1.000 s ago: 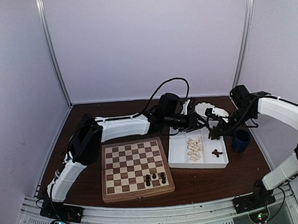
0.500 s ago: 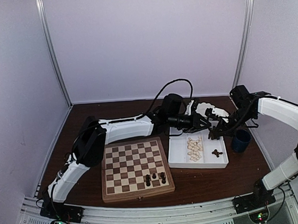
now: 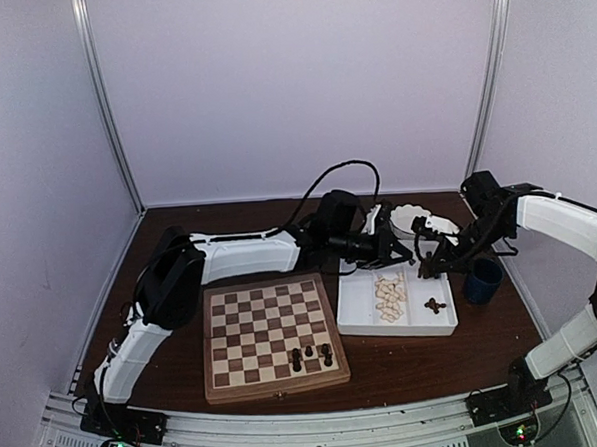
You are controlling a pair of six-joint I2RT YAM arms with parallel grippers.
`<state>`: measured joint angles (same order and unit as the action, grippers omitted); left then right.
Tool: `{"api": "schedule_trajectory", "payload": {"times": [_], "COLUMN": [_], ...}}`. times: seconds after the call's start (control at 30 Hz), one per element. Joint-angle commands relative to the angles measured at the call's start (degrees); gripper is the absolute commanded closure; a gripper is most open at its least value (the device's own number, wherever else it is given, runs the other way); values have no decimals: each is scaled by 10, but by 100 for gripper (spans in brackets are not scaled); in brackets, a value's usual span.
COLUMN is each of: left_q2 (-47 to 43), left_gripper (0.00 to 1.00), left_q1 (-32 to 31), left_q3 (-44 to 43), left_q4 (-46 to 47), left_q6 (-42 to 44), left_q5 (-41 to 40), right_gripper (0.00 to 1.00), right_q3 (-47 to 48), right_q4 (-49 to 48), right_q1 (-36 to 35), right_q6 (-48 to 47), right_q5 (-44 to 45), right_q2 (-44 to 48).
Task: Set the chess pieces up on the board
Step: Pass from the right arm to the left, then place the pawn on d7.
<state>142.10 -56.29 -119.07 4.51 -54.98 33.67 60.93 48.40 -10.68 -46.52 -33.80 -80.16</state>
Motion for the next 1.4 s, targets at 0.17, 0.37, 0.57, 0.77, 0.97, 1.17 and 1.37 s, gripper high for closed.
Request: {"api": "schedule_trajectory", "payload": {"times": [0.17, 0.37, 0.57, 0.77, 0.97, 1.17, 1.37], "left_q2": [-264, -426, -501, -493, -468, -457, -444], "left_gripper": [97, 97, 97, 97, 97, 97, 97], "left_q1": [33, 29, 11, -43, -86, -93, -94], "left_q3": [231, 393, 491, 514, 515, 516, 517], "left_q4": [-154, -314, -395, -420, -437, -441, -433], "left_q6": [220, 345, 398, 400, 395, 389, 388], "left_q5": [-79, -181, -270, -315, -328, -355, -351], "right_gripper": [88, 88, 88, 88, 88, 87, 87], "right_q3": [-17, -19, -15, -17, -21, -23, -21], "right_q4": [-29, -40, -44, -44, -45, -44, -41], "right_q1": [19, 19, 19, 19, 19, 19, 19], "right_q6": [22, 32, 40, 44, 43, 43, 42], "right_q5": [-2, 1, -1, 3, 6, 5, 6], "right_q2": [-44, -57, -67, -70, -69, -69, -69]}}
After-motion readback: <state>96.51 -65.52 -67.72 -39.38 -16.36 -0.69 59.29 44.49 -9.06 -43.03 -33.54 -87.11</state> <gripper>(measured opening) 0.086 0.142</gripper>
